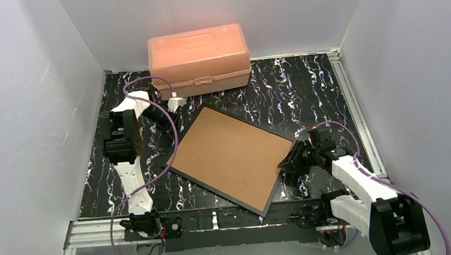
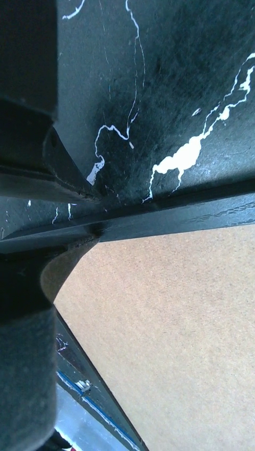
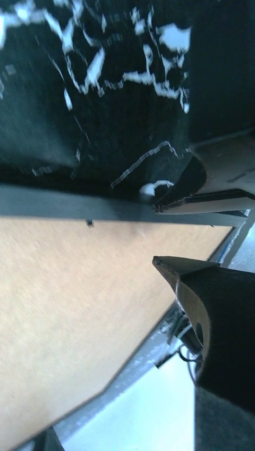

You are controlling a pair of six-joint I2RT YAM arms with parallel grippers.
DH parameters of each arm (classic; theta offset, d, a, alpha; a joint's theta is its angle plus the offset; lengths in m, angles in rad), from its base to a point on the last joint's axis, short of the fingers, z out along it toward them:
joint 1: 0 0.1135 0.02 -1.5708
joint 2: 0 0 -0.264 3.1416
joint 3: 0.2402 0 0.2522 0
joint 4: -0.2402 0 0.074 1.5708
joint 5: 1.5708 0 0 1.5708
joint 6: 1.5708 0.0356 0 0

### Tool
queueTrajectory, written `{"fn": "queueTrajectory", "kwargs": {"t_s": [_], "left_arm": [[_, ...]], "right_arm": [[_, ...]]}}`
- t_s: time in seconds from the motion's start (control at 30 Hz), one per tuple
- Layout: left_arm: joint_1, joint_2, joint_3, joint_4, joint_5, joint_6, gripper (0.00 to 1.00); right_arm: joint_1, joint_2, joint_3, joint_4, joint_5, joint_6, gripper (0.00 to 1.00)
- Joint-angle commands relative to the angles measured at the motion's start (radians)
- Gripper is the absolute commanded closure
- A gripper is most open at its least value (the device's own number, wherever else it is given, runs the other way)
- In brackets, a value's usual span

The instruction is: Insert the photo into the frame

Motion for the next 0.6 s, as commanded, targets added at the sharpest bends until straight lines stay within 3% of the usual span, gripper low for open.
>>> {"fn": "queueTrajectory", "kwargs": {"t_s": [0.0,0.23,0.4,0.57], "left_arm": [[0.0,-0.034,-0.032,-0.027,0.011,0.028,0.75],[0.0,-0.022,-0.055,-0.018,-0.001,0.031,0.81],[0.0,-0.024,-0.074,-0.008,-0.009,0.031,0.84],[0.0,-0.027,-0.091,0.0,-0.018,0.035,0.86]], "right_arm": [[0.011,-0.104,-0.032,0.009,-0.141,0.017,0.57],[0.104,-0.152,-0.045,-0.065,-0.183,0.038,0.55],[0.227,-0.101,-0.071,0.014,-0.161,0.099,0.55],[0.264,-0.081,-0.07,0.012,-0.145,0.103,0.55]]}}
